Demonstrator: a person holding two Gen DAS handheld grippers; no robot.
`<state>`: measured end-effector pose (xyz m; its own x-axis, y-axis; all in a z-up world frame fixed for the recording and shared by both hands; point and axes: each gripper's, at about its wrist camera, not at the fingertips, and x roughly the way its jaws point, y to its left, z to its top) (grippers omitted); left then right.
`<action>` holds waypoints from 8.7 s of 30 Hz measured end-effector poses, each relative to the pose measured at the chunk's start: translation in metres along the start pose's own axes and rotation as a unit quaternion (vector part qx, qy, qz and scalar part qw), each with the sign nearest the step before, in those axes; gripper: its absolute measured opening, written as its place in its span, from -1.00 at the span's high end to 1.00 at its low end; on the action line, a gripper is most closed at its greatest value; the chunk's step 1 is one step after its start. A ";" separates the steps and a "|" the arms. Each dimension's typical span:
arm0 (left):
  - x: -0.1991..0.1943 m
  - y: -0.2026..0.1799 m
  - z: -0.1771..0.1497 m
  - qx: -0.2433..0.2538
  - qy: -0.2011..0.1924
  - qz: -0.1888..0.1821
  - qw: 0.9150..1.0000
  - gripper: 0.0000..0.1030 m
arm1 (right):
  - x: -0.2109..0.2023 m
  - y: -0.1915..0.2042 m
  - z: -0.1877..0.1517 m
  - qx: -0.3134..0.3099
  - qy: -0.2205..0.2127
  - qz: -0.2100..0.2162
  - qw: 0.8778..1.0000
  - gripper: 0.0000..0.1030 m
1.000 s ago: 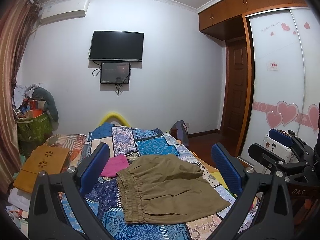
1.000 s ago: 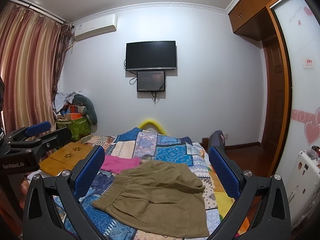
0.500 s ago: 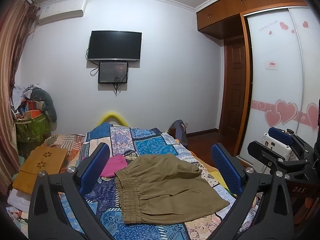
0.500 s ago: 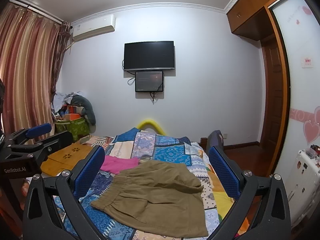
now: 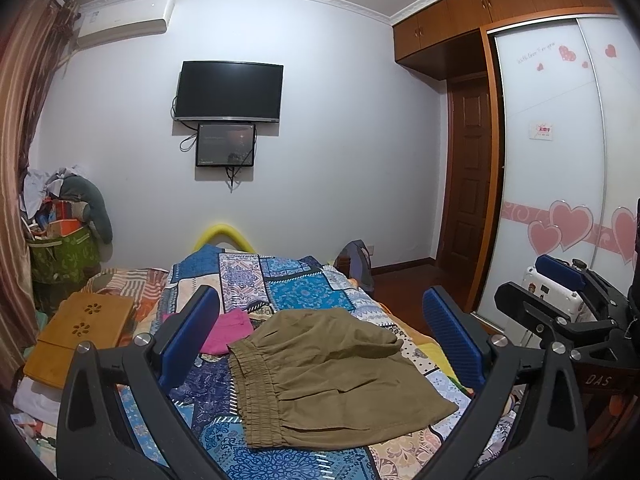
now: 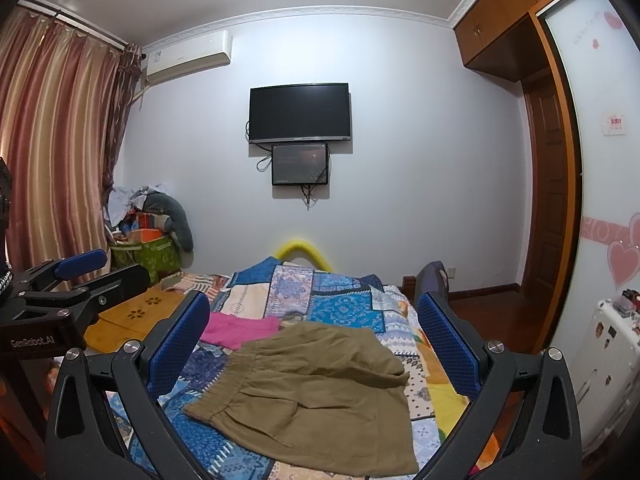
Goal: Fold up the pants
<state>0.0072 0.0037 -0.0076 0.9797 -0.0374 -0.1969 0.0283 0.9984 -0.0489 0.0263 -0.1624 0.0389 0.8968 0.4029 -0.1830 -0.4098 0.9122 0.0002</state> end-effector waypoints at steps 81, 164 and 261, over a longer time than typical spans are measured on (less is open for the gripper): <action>0.330 0.137 -0.187 0.008 0.435 -0.003 0.901 -0.27 | 0.238 -0.164 -0.203 0.053 0.421 0.016 0.906 0.85; 0.508 0.234 -0.199 -0.086 0.490 0.030 0.867 -0.84 | 0.478 -0.149 -0.163 -0.004 0.400 0.063 0.914 -0.27; 0.183 0.013 -0.181 0.258 0.322 -0.004 0.911 -0.83 | 0.117 -0.046 -0.135 0.010 0.290 0.110 0.951 -0.35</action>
<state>0.1505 0.0017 -0.2210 0.6650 0.1049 -0.7394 0.2864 0.8786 0.3822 0.1275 -0.1672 -0.1149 0.5439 0.4810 -0.6876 -0.5684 0.8140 0.1198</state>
